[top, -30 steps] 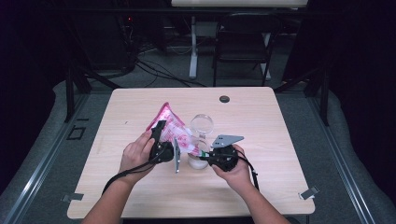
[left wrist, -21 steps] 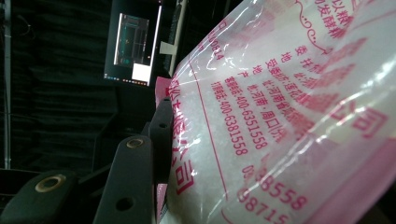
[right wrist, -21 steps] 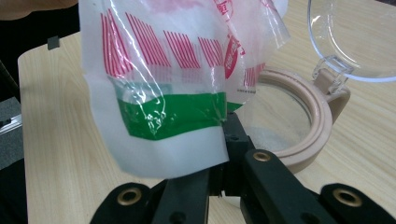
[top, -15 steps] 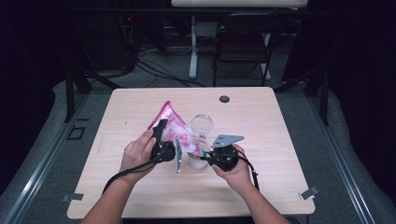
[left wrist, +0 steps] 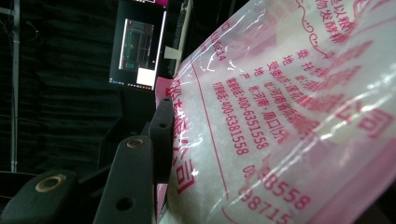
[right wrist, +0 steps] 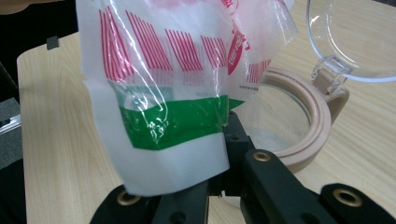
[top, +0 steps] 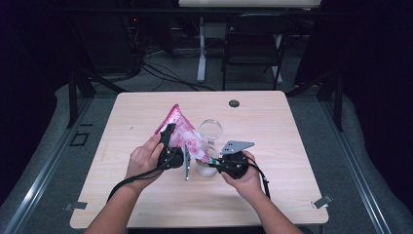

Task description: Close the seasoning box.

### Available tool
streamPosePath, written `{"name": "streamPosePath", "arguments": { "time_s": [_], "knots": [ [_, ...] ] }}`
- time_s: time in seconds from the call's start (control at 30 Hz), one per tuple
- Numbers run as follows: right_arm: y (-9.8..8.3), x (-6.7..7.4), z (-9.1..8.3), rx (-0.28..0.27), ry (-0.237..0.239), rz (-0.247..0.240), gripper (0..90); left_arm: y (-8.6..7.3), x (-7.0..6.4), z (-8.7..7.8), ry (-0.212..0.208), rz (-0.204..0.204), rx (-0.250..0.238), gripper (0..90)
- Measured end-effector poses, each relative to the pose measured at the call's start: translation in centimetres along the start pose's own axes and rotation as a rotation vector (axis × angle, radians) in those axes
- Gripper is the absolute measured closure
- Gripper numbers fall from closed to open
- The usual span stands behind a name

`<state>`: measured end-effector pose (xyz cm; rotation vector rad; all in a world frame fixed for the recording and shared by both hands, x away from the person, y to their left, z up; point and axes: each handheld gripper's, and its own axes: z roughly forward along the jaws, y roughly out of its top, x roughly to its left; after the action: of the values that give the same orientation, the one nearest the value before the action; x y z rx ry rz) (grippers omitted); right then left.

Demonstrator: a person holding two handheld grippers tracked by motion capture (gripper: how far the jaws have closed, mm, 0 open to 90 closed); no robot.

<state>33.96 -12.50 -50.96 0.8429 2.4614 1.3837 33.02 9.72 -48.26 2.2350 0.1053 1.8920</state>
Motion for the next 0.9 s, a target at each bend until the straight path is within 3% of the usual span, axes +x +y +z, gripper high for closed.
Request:
{"name": "streamPosePath", "arguments": {
  "time_s": [0.9],
  "knots": [
    [-0.03,-0.11,-0.04,-0.002,-0.008,0.004,90.0,0.26,0.12,0.13,0.002,-0.005,-0.013,60.0]
  ]
}}
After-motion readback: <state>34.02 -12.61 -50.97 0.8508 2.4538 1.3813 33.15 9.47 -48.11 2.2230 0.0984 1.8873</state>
